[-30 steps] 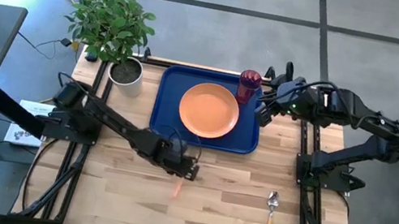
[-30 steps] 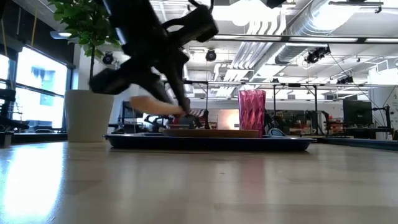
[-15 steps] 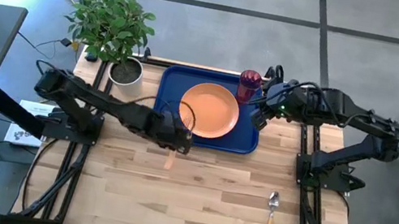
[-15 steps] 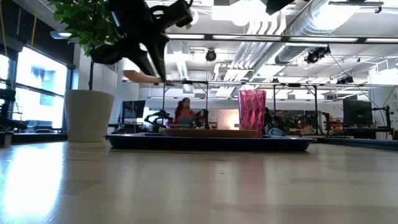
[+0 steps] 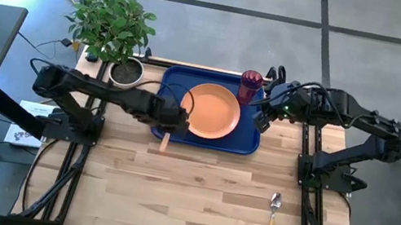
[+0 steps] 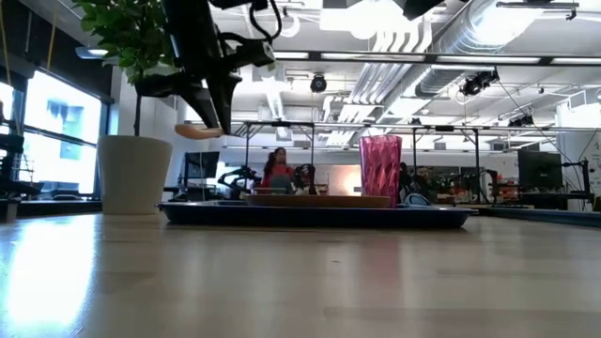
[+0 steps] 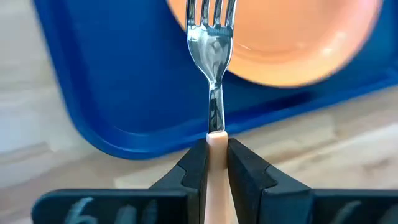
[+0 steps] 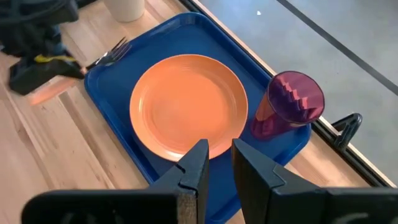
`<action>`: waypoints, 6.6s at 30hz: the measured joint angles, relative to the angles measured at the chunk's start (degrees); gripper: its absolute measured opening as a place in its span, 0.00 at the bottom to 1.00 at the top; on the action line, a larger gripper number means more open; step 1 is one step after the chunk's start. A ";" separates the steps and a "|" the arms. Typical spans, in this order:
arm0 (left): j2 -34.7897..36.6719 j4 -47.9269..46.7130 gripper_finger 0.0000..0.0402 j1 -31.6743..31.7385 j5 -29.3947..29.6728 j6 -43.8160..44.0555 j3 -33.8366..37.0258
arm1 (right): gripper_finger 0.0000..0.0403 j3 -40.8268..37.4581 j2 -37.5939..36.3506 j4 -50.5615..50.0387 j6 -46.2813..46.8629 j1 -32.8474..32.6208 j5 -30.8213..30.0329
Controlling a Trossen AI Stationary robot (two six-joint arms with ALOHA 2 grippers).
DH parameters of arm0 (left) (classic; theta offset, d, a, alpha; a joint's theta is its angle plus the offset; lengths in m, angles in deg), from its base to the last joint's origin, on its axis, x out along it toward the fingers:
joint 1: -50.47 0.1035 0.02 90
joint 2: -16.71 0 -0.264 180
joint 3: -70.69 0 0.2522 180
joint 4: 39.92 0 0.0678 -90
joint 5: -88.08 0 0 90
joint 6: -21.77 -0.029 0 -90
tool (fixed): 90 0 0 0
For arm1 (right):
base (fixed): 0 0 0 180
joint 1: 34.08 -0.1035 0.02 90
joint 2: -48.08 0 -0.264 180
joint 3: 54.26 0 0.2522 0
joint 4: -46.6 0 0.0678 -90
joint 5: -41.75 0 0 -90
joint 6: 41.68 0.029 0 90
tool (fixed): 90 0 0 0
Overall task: Pick and place plate/cup/fork/spoon on tray
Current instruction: Put the fork on the tray to the left of the plate, then put the spoon on the tray to the left of the plate
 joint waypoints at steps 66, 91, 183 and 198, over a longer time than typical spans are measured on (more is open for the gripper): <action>-7.66 19.46 0.10 29.48 -15.58 -18.77 14.40 | 0.15 0.00 0.00 -0.25 4.46 0.04 2.47; -7.66 18.09 0.19 29.46 -16.16 -18.88 14.38 | 0.15 0.00 0.00 -0.26 6.53 0.04 2.82; 17.28 32.30 0.19 12.34 -25.55 -42.75 14.32 | 0.42 -53.05 4.46 32.39 101.48 -54.35 29.16; 17.26 32.27 0.19 12.36 -25.55 -42.81 14.34 | 0.33 -53.55 12.89 35.47 102.09 -52.41 31.00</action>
